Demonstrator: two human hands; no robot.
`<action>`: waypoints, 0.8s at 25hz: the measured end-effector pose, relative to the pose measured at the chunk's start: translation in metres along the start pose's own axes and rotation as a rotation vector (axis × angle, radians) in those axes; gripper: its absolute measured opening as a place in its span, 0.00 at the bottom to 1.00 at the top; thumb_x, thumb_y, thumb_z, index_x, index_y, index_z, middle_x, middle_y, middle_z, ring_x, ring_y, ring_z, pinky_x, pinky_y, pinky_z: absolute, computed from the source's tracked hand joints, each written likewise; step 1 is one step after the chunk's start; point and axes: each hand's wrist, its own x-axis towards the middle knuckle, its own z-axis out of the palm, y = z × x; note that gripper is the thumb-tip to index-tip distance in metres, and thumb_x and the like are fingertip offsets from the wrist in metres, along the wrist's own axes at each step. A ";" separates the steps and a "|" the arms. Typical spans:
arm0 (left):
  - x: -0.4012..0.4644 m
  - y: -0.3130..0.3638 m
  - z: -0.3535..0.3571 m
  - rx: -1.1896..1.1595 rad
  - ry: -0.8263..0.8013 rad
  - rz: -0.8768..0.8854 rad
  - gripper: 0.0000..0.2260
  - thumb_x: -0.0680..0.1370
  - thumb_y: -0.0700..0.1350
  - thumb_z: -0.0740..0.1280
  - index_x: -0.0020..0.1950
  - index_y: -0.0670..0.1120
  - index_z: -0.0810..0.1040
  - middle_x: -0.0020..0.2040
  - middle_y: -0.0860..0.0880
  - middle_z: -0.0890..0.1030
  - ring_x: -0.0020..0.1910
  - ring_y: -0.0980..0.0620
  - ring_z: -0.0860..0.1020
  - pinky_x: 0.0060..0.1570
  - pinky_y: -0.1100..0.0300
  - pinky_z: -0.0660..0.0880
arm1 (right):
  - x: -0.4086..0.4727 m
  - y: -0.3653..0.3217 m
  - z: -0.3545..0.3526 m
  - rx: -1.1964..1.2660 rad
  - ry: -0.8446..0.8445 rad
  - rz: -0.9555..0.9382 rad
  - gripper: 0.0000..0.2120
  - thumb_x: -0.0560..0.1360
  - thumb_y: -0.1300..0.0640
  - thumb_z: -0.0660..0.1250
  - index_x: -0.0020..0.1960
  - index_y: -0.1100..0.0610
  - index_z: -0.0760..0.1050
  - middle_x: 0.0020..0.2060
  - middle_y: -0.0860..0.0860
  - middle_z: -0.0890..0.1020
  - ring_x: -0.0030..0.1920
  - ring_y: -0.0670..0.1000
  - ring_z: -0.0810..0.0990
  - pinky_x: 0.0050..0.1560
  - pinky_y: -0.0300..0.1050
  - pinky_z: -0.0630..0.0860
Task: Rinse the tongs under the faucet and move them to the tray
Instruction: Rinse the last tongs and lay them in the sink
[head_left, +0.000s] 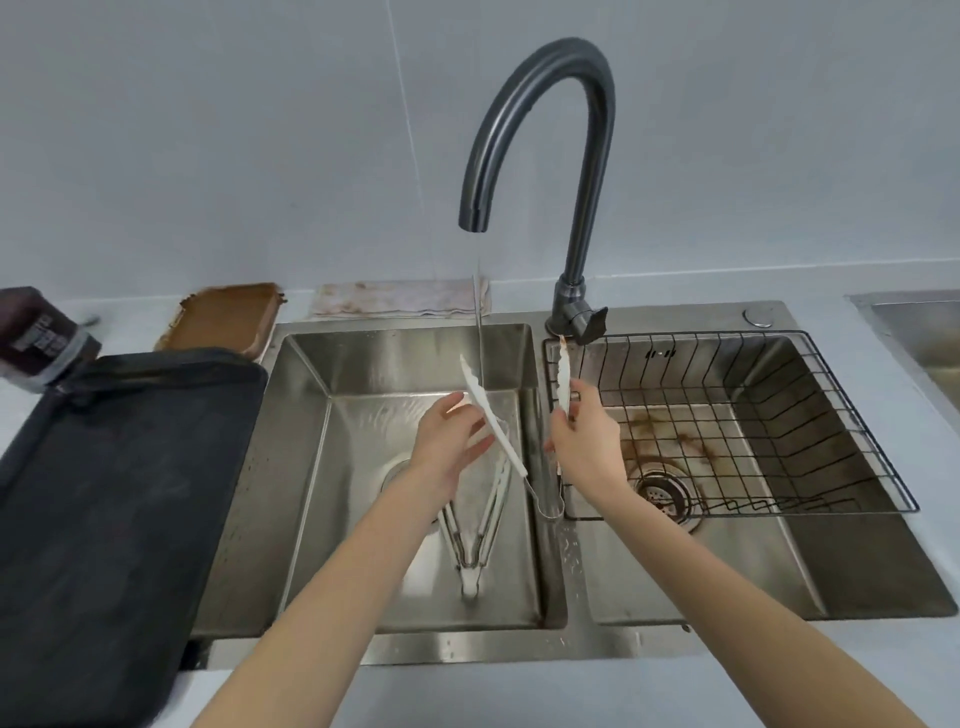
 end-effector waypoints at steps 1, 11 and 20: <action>0.004 0.006 -0.005 -0.047 -0.022 -0.060 0.06 0.76 0.34 0.63 0.49 0.44 0.75 0.42 0.47 0.78 0.40 0.54 0.77 0.41 0.61 0.77 | 0.000 -0.002 0.004 0.016 0.014 0.008 0.20 0.78 0.61 0.57 0.70 0.58 0.61 0.42 0.57 0.79 0.34 0.47 0.79 0.32 0.39 0.76; 0.041 0.012 -0.001 -0.012 -0.129 -0.278 0.09 0.77 0.36 0.58 0.40 0.44 0.75 0.39 0.46 0.78 0.39 0.51 0.78 0.41 0.58 0.77 | 0.005 -0.022 0.019 -0.019 0.136 -0.126 0.21 0.75 0.59 0.62 0.68 0.54 0.65 0.61 0.54 0.74 0.55 0.53 0.77 0.50 0.41 0.72; 0.047 0.010 0.015 -0.090 -0.176 -0.320 0.07 0.78 0.36 0.57 0.47 0.43 0.73 0.42 0.46 0.77 0.40 0.51 0.78 0.42 0.58 0.75 | 0.011 -0.022 0.009 -0.009 0.160 -0.142 0.21 0.75 0.58 0.63 0.67 0.53 0.66 0.61 0.52 0.75 0.56 0.54 0.77 0.52 0.42 0.70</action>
